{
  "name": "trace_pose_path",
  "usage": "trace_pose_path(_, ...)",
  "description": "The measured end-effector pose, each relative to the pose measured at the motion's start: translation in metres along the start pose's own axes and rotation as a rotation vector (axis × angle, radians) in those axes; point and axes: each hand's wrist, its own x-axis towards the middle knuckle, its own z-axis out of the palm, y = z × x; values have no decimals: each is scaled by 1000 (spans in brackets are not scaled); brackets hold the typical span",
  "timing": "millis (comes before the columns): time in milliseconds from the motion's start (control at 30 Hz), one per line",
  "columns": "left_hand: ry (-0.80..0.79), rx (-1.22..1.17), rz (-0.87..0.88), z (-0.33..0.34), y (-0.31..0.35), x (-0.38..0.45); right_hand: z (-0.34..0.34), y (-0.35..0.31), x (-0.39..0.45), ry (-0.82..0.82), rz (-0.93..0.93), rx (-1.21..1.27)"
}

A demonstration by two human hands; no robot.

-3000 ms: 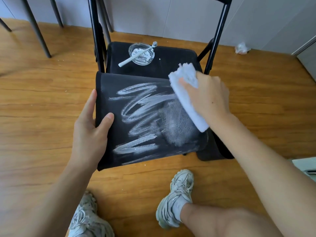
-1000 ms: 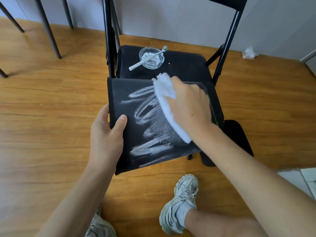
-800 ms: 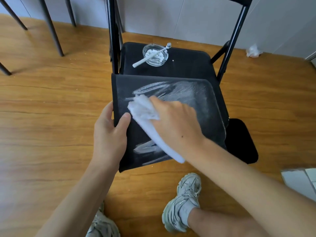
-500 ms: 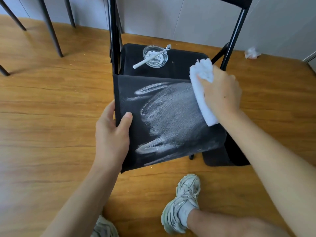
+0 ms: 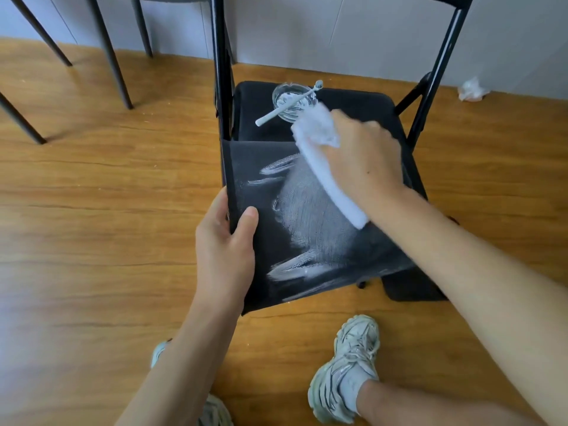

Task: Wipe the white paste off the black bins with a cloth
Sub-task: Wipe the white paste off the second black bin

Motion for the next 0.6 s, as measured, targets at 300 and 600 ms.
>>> trace_pose_path(300, -2, 54, 15, -2, -1, 1, 0, -55, -47, -27, -275, 23)
trace_pose_path(600, 15, 1, -39, 2, 3, -2, 8, -74, 21, -29, -186, 57)
